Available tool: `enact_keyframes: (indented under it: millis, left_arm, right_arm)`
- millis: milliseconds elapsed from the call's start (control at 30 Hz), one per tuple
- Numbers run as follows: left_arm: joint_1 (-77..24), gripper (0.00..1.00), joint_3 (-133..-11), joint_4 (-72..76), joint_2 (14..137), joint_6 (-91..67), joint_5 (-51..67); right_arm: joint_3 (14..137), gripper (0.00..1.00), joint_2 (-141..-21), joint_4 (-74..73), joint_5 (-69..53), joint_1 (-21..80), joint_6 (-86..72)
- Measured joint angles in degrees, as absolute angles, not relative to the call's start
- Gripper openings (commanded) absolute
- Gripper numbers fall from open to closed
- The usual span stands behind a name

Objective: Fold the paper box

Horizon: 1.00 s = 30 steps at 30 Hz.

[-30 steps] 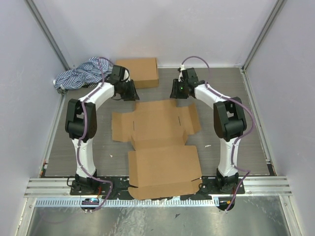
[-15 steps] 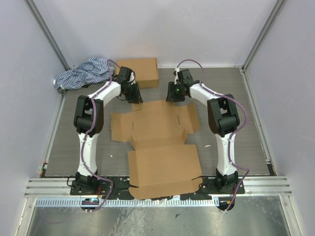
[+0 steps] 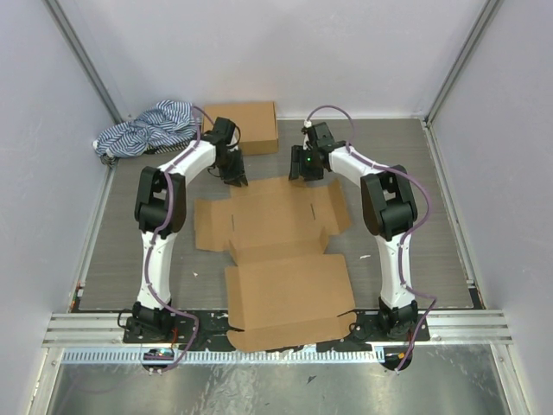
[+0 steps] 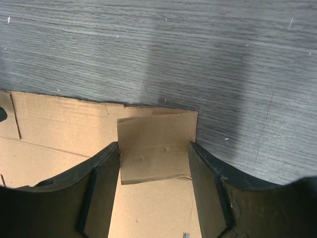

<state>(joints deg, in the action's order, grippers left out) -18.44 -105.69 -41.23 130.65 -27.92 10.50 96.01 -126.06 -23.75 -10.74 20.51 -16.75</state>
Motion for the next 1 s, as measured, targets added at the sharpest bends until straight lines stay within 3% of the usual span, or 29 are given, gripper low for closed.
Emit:
enact_keyframes:
  millis: [733, 833, 1000]
  left_arm:
    - [-18.0, 0.36, -106.9, -49.8, 119.7, -25.7, 2.5]
    - [-18.0, 0.36, -106.9, -50.4, 119.7, -25.5, 2.3]
    - [-17.8, 0.37, -107.2, -51.1, 119.7, -25.3, 2.2]
  right_arm:
    - [105.8, 0.61, -126.1, -36.7, 3.7, 20.8, -14.1]
    - [107.6, 0.52, -126.7, -38.5, 4.0, 20.8, -13.8]
    - [109.1, 0.28, -127.9, -39.3, 3.6, 20.8, -13.5]
